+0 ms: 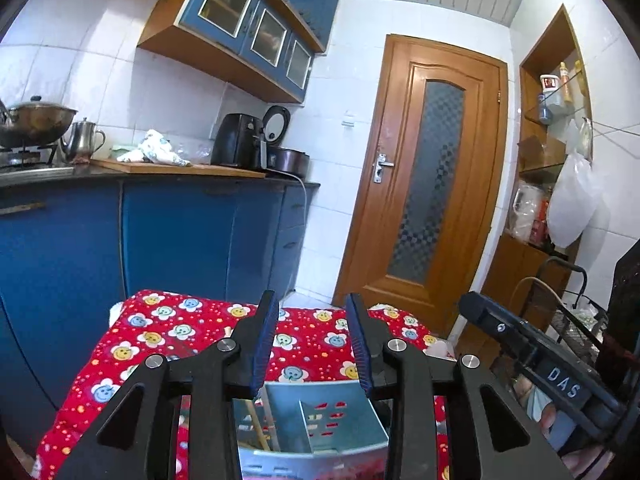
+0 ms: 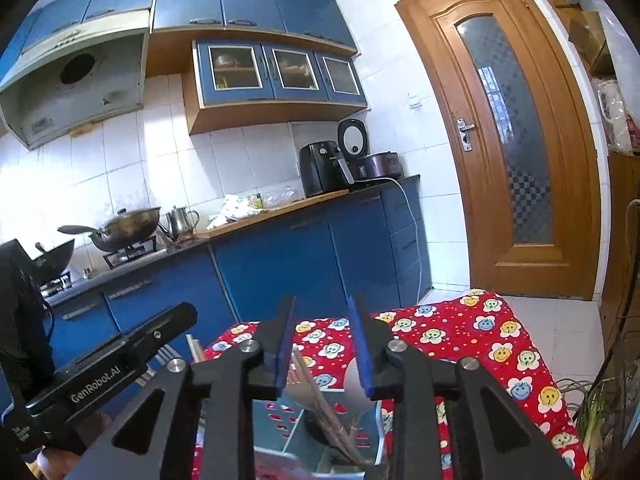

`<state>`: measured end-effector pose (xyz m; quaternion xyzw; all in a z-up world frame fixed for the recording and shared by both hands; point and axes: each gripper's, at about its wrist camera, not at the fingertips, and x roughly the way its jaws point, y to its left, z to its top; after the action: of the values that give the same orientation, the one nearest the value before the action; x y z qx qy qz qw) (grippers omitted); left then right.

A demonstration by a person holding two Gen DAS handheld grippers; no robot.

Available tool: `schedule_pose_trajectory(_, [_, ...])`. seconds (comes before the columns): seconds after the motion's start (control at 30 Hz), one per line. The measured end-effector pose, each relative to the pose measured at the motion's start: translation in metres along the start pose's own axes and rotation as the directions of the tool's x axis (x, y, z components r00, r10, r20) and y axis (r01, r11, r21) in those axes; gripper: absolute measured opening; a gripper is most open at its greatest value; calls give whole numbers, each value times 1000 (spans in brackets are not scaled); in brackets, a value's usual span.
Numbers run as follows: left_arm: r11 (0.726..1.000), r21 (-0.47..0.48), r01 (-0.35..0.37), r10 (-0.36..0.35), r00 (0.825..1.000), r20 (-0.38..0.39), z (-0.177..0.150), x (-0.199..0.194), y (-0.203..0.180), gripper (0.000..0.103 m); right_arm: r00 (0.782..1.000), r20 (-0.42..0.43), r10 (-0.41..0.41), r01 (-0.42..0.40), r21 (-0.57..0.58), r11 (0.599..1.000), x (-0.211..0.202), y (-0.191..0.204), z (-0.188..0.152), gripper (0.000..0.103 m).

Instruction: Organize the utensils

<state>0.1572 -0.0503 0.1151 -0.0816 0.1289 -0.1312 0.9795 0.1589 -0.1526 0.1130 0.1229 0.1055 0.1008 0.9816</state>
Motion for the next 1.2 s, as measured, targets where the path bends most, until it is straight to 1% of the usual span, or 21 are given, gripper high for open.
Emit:
schedule_pose_trajectory(0.1, [1000,12,-6,6,1000,-10,1,-12,-2,36,1000,1,4,-4,6,1000,-13,5,3,32])
schedule_pose_trajectory(0.2, [999,28,-32,33,999,-25,0,-25,-5,36,1000,-4,7,-7,11,1000,-25,10,2,37])
schedule_pose_trajectory(0.27, [998,34,-44,46,998,-32,-1,-34,-5,37,1000,-7,8,-8,19,1000,-35,12,0,43])
schedule_pose_trajectory(0.4, [997,37,-62,64,997,-34,-6,-56,-3,47,999,-31,7,-6,39,999,-50,19,-9,46])
schedule_pose_trajectory(0.47, [997,42,-66,68,997,-37,-10,-67,-1,52,999,-40,3,-1,44,999,-57,22,-13,51])
schedule_pose_trajectory(0.53, [996,45,-73,75,996,-43,-16,-77,3,58,999,-48,-8,11,50,999,-67,25,-19,53])
schedule_pose_trajectory(0.63, [996,32,-84,86,994,-68,-25,-90,10,66,998,-67,-10,15,62,998,-77,27,-27,58])
schedule_pose_trajectory(0.73, [996,21,-90,91,991,-95,-34,-99,17,71,996,-83,-16,21,63,998,-89,30,-35,62])
schedule_pose_trajectory(0.9, [992,44,-116,121,985,-127,-46,-114,19,76,995,-96,-20,26,61,998,-108,33,-47,71])
schedule_pose_trajectory(1.0, [991,55,-124,131,981,-144,-52,-121,19,76,994,-105,-28,34,55,998,-118,36,-53,78])
schedule_pose_trajectory(1.07, [990,62,-129,138,979,-153,-57,-126,19,76,993,-113,-38,44,48,998,-123,37,-58,89])
schedule_pose_trajectory(1.13, [988,71,-139,149,976,-157,-64,-131,18,79,991,-123,-51,56,36,998,-127,38,-63,96])
schedule_pose_trajectory(1.2, [986,79,-146,157,975,-160,-70,-134,18,80,989,-135,-55,59,23,998,-130,40,-68,99])
